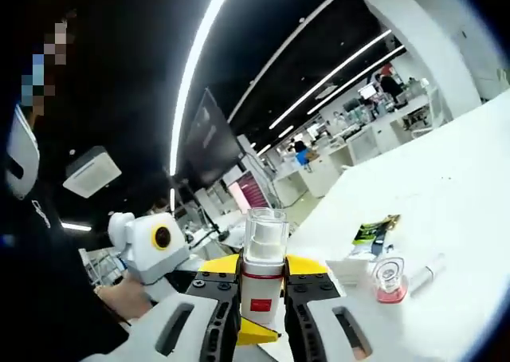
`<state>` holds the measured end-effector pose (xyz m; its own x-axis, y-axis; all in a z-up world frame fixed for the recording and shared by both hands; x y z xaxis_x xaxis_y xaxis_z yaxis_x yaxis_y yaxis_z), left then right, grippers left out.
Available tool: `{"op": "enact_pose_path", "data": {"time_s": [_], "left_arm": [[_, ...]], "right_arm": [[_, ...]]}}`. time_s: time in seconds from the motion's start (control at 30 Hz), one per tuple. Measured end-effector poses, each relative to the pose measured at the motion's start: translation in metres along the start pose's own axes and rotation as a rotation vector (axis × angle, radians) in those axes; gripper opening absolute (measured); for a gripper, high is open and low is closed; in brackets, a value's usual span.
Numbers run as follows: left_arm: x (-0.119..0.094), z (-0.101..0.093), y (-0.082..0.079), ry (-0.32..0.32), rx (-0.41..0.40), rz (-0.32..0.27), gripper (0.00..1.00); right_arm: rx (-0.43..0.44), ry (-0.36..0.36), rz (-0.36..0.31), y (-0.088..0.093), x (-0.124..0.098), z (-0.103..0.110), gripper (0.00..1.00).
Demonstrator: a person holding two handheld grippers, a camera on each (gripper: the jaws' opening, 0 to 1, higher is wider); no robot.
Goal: Arrange the skincare products in the storage area until every visible bottle or jar stands upright without overlapping.
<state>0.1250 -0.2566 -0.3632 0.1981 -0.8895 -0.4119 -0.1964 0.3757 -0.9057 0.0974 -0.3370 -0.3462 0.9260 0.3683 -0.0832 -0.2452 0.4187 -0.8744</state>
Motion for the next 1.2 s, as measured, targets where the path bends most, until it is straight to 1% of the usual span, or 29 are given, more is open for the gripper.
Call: {"op": "enact_pose_path", "data": {"time_s": [0.07,0.1,0.2,0.27,0.33,0.43,0.5,0.53,0.57,0.67,0.73,0.77,0.8,0.83,0.87,0.9,0.93,0.97,1.03,1.07,1.13,1.2], "left_arm": [[0.001,0.002,0.000,-0.037,0.016,0.000,0.31],[0.001,0.000,-0.001,-0.043,0.021,0.000,0.30],[0.003,0.002,0.001,-0.052,0.019,0.014,0.30],[0.005,0.004,0.005,-0.060,0.020,0.033,0.28],[0.004,0.007,0.008,-0.064,0.012,0.039,0.27],[0.003,0.008,0.010,-0.068,0.010,0.037,0.27],[0.002,0.009,0.011,-0.069,0.018,0.042,0.27],[0.001,0.010,0.011,-0.064,0.008,0.040,0.26],[0.000,0.010,0.011,-0.044,-0.022,0.036,0.26],[-0.002,0.011,0.010,0.009,-0.051,0.017,0.26],[-0.002,0.006,0.009,0.075,-0.071,0.003,0.25],[-0.003,0.004,0.008,0.098,-0.070,-0.004,0.25],[-0.003,0.002,0.007,0.133,-0.067,-0.017,0.25],[-0.004,-0.001,0.006,0.181,-0.099,-0.031,0.24],[-0.005,-0.003,0.004,0.227,-0.115,-0.048,0.24],[-0.006,-0.004,0.003,0.248,-0.122,-0.052,0.24],[-0.009,-0.004,0.001,0.293,-0.164,-0.073,0.24],[-0.012,-0.008,-0.003,0.358,-0.200,-0.095,0.24],[-0.017,-0.011,-0.008,0.433,-0.233,-0.123,0.24],[-0.019,-0.013,-0.009,0.458,-0.240,-0.131,0.24],[-0.020,-0.012,-0.012,0.472,-0.249,-0.154,0.24],[-0.020,-0.015,-0.015,0.493,-0.277,-0.173,0.24]], "right_arm": [[-0.020,0.028,0.016,0.003,0.002,0.001,0.11],[-0.026,0.044,0.021,0.005,0.003,0.001,0.11],[-0.021,0.060,0.034,0.008,0.004,0.001,0.11],[-0.013,0.055,0.040,0.010,0.004,0.002,0.11],[-0.015,0.056,0.043,0.012,0.004,0.003,0.11],[-0.032,0.050,0.052,0.013,0.004,0.004,0.12],[-0.066,0.030,0.069,0.014,0.004,0.005,0.12],[-0.074,0.018,0.066,0.013,0.004,0.005,0.12],[-0.081,0.007,0.066,0.013,0.003,0.005,0.12],[-0.085,-0.055,0.056,0.011,-0.001,0.005,0.12],[-0.101,-0.085,0.063,0.011,-0.002,0.004,0.13],[-0.114,-0.102,0.063,0.010,-0.003,0.004,0.14],[-0.121,-0.122,0.059,0.009,-0.005,0.004,0.14],[-0.121,-0.152,0.050,0.007,-0.007,0.005,0.15],[-0.105,-0.196,0.029,0.003,-0.009,0.006,0.17],[-0.107,-0.206,0.033,0.003,-0.010,0.006,0.18],[-0.101,-0.262,0.021,-0.002,-0.014,0.007,0.19],[-0.109,-0.286,0.010,-0.005,-0.016,0.007,0.21],[-0.095,-0.357,0.013,-0.010,-0.022,0.011,0.22],[-0.109,-0.394,0.008,-0.013,-0.024,0.015,0.22],[-0.109,-0.430,0.002,-0.017,-0.027,0.017,0.22],[-0.121,-0.451,0.009,-0.021,-0.028,0.019,0.21]]}}
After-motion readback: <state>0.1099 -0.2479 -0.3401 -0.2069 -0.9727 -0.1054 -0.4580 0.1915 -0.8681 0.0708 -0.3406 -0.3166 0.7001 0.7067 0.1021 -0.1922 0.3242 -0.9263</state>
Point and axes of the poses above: the point that each gripper's makers call its tool centre point, and the gripper's own axes: x roughly forward along the fingers, z roughly to its left, y roughly out of its underside, the point moved 6 cm from there along -x, roughly backward along the fingers, and after that the axes turned 4 degrees about -x, right-handed, at the moved point
